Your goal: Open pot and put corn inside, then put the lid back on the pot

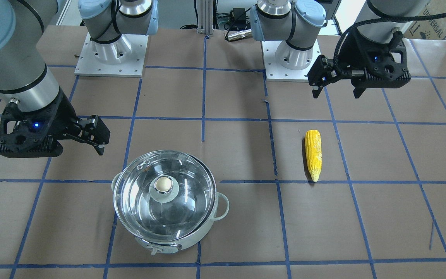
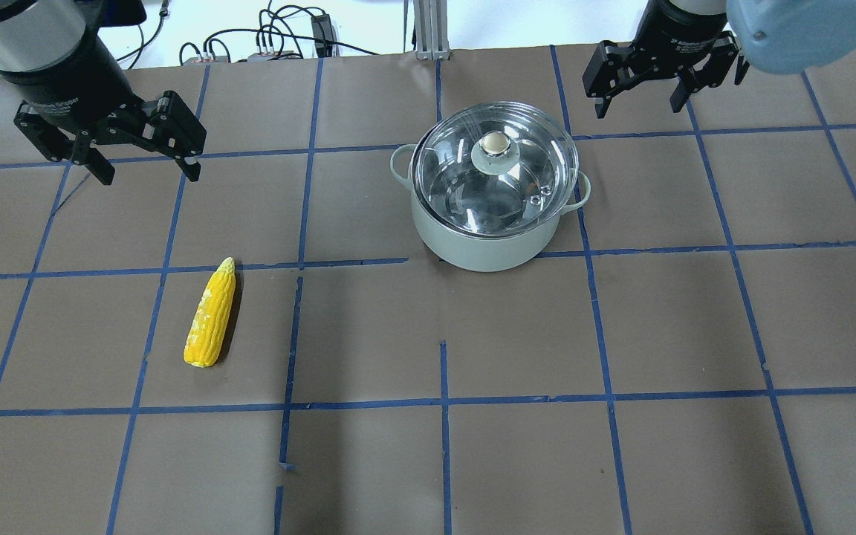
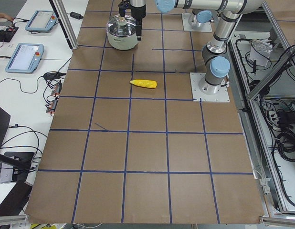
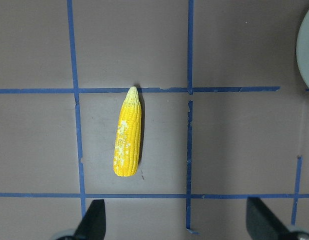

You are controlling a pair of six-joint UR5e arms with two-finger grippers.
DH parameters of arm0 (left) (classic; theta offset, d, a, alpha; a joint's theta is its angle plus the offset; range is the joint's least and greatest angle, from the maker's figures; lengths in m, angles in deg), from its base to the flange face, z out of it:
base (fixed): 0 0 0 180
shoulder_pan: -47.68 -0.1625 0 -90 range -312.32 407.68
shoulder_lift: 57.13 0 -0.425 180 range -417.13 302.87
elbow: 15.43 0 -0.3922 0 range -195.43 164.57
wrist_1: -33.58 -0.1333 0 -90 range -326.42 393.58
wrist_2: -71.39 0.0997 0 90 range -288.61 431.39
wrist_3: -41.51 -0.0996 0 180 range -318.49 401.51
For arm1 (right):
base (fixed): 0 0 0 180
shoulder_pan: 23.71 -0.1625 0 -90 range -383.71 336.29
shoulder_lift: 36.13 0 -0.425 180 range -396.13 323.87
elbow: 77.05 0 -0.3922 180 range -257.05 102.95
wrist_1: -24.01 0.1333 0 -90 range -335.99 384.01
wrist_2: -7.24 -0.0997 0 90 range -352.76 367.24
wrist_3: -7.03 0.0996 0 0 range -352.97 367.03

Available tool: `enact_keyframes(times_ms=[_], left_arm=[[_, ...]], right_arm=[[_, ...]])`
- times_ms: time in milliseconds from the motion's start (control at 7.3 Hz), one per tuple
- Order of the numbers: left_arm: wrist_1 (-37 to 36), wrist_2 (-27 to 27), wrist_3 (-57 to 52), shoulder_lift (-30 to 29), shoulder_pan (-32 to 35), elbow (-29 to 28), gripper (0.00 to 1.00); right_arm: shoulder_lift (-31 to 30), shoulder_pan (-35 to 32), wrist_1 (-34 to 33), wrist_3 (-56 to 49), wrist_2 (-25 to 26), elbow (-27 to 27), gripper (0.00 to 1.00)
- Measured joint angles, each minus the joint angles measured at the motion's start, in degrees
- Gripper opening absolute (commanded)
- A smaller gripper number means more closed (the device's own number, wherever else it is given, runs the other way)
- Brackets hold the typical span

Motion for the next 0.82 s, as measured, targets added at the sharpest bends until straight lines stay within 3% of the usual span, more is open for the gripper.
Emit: enact_keyframes(times_ms=[822], left_arm=[[0.0, 0.0, 0.0, -0.1, 0.0, 0.1, 1.0]], right_arm=[[0.1, -0.9, -0.3, 1.6, -0.4, 0.4, 1.0]])
